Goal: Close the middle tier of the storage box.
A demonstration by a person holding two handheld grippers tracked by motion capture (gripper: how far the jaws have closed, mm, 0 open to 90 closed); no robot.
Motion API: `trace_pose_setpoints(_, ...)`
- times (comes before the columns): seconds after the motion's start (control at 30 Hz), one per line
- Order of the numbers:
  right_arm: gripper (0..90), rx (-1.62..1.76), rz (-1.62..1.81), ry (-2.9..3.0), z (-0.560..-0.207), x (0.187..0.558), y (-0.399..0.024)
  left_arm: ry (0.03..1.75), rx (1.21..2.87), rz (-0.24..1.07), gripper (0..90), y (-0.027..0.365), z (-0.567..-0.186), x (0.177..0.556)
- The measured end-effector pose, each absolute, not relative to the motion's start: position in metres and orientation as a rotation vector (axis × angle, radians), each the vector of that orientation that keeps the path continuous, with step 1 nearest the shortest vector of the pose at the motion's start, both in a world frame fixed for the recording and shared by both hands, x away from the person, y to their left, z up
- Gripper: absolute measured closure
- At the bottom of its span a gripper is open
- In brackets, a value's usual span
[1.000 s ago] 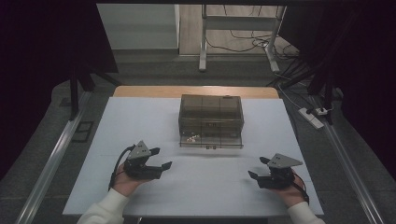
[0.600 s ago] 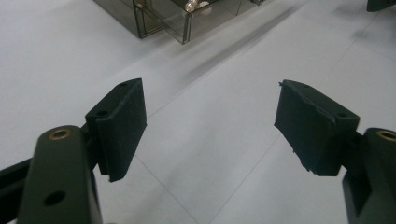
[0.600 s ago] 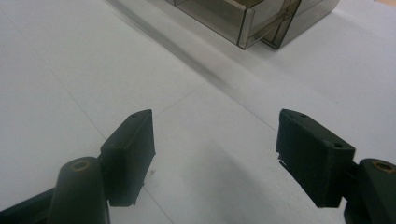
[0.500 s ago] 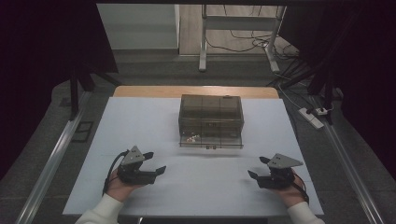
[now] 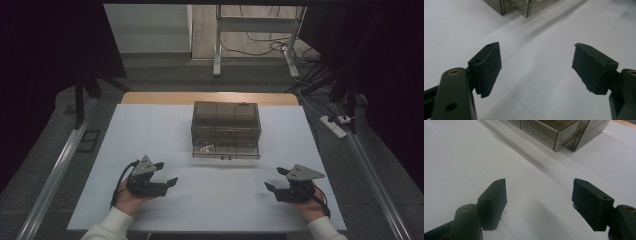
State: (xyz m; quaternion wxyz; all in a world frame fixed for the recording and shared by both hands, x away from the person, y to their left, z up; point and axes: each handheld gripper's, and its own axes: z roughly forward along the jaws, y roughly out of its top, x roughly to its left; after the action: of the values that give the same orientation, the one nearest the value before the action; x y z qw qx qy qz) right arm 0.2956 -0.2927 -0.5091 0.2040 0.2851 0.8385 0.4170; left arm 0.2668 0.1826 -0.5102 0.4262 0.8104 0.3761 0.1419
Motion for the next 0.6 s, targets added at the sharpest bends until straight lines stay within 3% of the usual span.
trace_pose_setpoints(0.6, 31.7, 0.815, 1.259, 2.324, -0.497, 0.298, -0.281, 0.947, 2.042, 0.358, 22.1, 0.182, -0.512, 0.268)
